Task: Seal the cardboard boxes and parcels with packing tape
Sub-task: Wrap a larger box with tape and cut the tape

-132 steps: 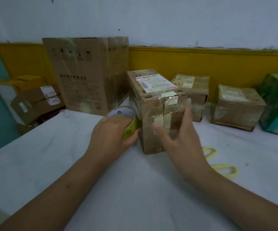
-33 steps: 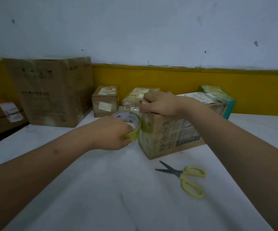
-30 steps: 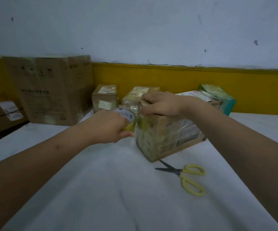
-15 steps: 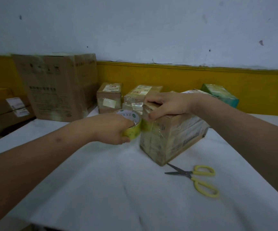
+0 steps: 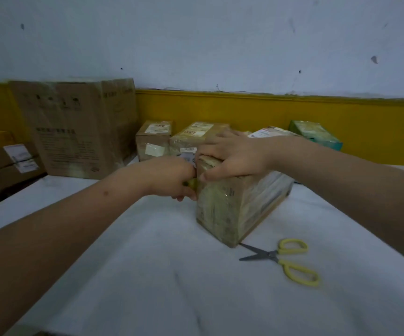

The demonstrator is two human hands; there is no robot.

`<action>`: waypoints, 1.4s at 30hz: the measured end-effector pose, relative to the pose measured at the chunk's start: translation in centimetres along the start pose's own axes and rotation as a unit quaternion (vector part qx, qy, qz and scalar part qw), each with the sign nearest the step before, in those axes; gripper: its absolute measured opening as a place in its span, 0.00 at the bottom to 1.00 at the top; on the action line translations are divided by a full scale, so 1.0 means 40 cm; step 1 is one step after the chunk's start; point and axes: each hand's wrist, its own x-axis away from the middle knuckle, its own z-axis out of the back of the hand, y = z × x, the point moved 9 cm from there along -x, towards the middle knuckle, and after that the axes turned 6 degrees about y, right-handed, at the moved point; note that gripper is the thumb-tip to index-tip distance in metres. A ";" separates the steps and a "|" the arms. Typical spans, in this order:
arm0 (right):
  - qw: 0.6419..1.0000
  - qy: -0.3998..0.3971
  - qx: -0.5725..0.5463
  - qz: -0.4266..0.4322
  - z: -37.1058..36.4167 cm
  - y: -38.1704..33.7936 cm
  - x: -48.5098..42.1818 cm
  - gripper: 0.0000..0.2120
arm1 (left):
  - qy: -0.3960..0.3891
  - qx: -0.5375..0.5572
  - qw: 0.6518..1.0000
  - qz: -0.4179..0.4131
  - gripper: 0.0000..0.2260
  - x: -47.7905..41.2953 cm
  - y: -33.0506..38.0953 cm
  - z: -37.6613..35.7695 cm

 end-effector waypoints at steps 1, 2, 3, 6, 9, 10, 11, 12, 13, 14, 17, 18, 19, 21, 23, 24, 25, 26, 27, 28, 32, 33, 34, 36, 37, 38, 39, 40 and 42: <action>0.995 -0.005 0.088 -0.038 0.006 0.008 0.009 0.38 | 0.003 0.003 1.000 -0.005 0.13 0.000 0.011 0.000; 0.985 -0.016 0.143 -0.092 0.013 0.022 0.022 0.43 | 0.005 0.016 1.000 -0.008 0.13 0.000 0.019 -0.003; 0.976 -0.031 0.161 -0.143 0.018 0.034 0.041 0.47 | 0.008 0.033 0.999 -0.009 0.11 -0.002 0.028 -0.002; 0.974 -0.077 0.116 -0.179 0.006 0.040 0.096 0.53 | 0.013 0.042 0.999 -0.014 0.12 -0.005 0.052 0.000; 0.985 -0.077 0.087 -0.129 0.010 0.038 0.146 0.46 | 0.021 0.056 0.998 -0.029 0.13 0.009 0.087 -0.002; 0.986 -0.086 0.075 -0.119 0.008 0.045 0.164 0.45 | 0.026 0.067 0.997 -0.036 0.12 0.018 0.101 -0.003; 0.987 -0.095 0.064 -0.113 0.008 0.053 0.184 0.44 | 0.028 0.072 0.996 -0.043 0.12 0.028 0.117 -0.005; 0.987 -0.104 0.052 -0.112 0.006 0.062 0.202 0.43 | 0.025 0.068 0.996 -0.050 0.11 0.038 0.133 -0.006; 0.987 -0.107 0.032 -0.117 0.004 0.068 0.216 0.42 | 0.020 0.063 0.996 -0.062 0.10 0.046 0.151 -0.006; 0.987 -0.098 -0.004 -0.130 0.002 0.071 0.226 0.41 | 0.011 0.059 0.995 -0.074 0.10 0.054 0.169 -0.006; 0.971 -0.021 -0.079 -0.226 -0.013 0.081 0.233 0.49 | -0.016 0.070 0.996 -0.061 0.10 0.066 0.200 -0.007; 0.961 0.008 -0.073 -0.267 -0.024 0.088 0.236 0.51 | -0.020 0.080 0.995 -0.048 0.09 0.067 0.201 -0.012; 0.947 0.034 -0.063 -0.312 -0.034 0.097 0.242 0.54 | -0.020 0.086 0.995 -0.040 0.08 0.068 0.202 -0.015; 0.924 0.058 -0.052 -0.373 -0.043 0.111 0.258 0.56 | -0.004 0.084 0.996 -0.033 0.07 0.076 0.205 -0.011; 0.926 0.064 -0.038 -0.369 -0.026 0.106 0.267 0.52 | 0.027 0.053 0.997 -0.046 0.07 0.090 0.217 0.008; 0.931 0.072 -0.025 -0.357 -0.014 0.100 0.272 0.49 | 0.042 0.026 0.997 -0.060 0.08 0.096 0.227 0.016; 0.936 0.077 -0.018 -0.343 -0.008 0.095 0.277 0.47 | 0.055 -0.005 0.996 -0.074 0.09 0.103 0.240 0.020; 0.941 0.078 -0.016 -0.329 -0.004 0.090 0.285 0.46 | 0.067 -0.034 0.994 -0.085 0.11 0.110 0.255 0.024; 0.945 0.074 -0.022 -0.317 -0.008 0.089 0.291 0.45 | 0.081 -0.056 0.991 -0.094 0.12 0.116 0.269 0.029; 0.950 0.068 -0.032 -0.302 -0.011 0.087 0.298 0.45 | 0.095 -0.068 0.988 -0.099 0.13 0.123 0.280 0.034; 0.968 0.050 -0.064 -0.239 -0.015 0.083 0.317 0.44 | 0.160 -0.095 0.979 -0.078 0.15 0.150 0.278 0.075; 0.969 0.048 -0.073 -0.231 -0.014 0.089 0.322 0.43 | 0.178 -0.106 0.976 -0.067 0.17 0.152 0.268 0.088; 0.970 0.045 -0.083 -0.226 -0.012 0.096 0.329 0.42 | 0.197 -0.114 0.972 -0.063 0.19 0.154 0.264 0.100; 0.971 0.030 -0.108 -0.214 -0.015 0.115 0.343 0.39 | 0.201 -0.112 0.970 -0.077 0.21 0.154 0.271 0.106; 0.972 0.018 -0.121 -0.201 -0.020 0.118 0.347 0.38 | 0.172 -0.088 0.977 -0.093 0.19 0.153 0.277 0.095; 0.974 0.004 -0.133 -0.185 -0.027 0.118 0.349 0.38 | 0.128 -0.047 0.985 -0.109 0.16 0.154 0.284 0.077; 0.975 -0.011 -0.143 -0.172 -0.033 0.119 0.351 0.39 | 0.084 -0.010 0.989 -0.121 0.12 0.158 0.293 0.059; 0.974 -0.028 -0.152 -0.167 -0.038 0.123 0.353 0.40 | 0.055 0.010 0.990 -0.131 0.12 0.165 0.302 0.047; 0.967 -0.061 -0.166 -0.185 -0.042 0.135 0.356 0.41 | 0.041 -0.005 0.990 -0.137 0.13 0.171 0.309 0.043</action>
